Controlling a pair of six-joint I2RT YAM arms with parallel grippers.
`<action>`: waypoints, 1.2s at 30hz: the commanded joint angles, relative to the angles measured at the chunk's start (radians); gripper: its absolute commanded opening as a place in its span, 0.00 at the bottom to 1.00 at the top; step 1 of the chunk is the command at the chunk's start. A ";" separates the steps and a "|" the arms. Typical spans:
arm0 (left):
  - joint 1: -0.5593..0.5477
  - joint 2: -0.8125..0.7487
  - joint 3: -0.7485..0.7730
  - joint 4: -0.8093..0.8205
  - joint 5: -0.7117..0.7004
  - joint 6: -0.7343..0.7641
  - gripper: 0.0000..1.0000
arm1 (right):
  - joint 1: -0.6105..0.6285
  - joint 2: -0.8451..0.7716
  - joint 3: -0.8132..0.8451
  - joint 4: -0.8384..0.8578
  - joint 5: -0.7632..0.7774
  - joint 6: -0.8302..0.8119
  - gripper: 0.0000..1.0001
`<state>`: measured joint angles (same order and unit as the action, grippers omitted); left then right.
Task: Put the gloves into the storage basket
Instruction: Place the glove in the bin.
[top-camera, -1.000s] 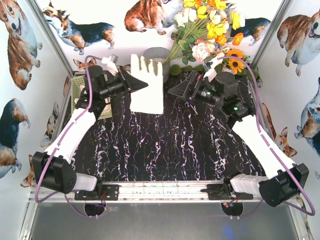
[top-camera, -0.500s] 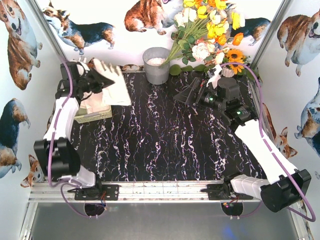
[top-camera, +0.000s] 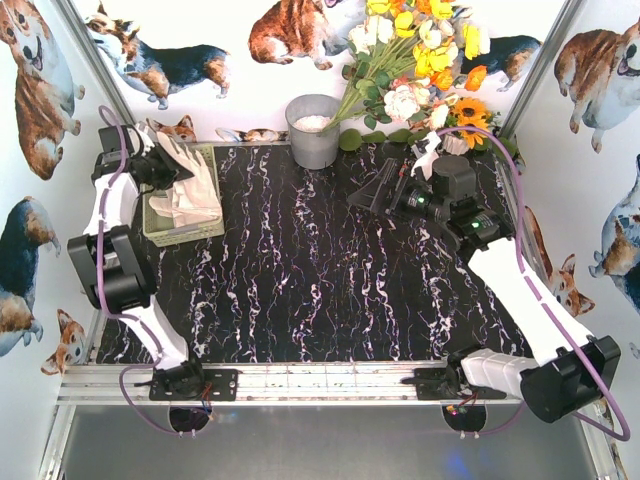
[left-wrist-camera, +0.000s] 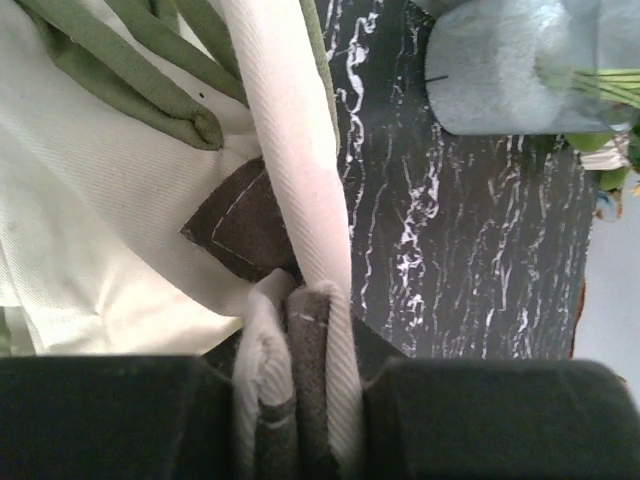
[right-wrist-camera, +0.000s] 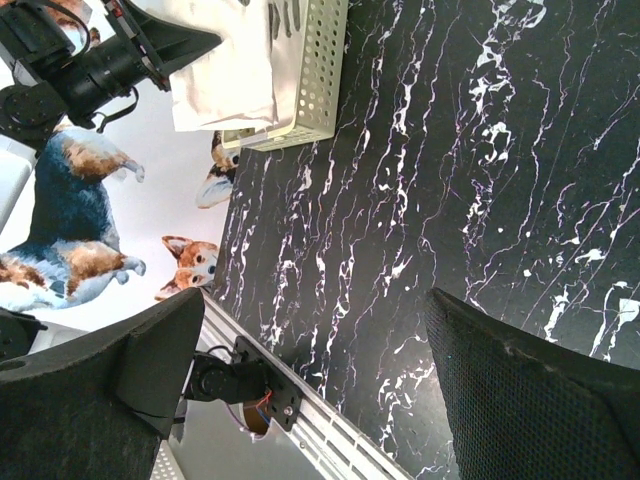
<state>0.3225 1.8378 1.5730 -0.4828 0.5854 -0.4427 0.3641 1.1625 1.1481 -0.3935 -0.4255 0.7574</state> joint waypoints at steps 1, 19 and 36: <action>0.016 0.053 0.039 0.007 0.015 0.078 0.00 | -0.005 0.004 0.039 0.026 -0.013 -0.005 0.93; 0.030 0.201 0.065 0.066 -0.041 0.169 0.00 | -0.005 0.017 0.073 0.009 -0.015 0.052 0.92; 0.036 0.121 -0.134 0.273 -0.219 0.040 0.00 | -0.004 0.022 0.075 0.021 -0.009 0.065 0.91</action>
<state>0.3412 2.0228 1.4731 -0.2821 0.4236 -0.3641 0.3641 1.1854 1.1759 -0.4160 -0.4370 0.8169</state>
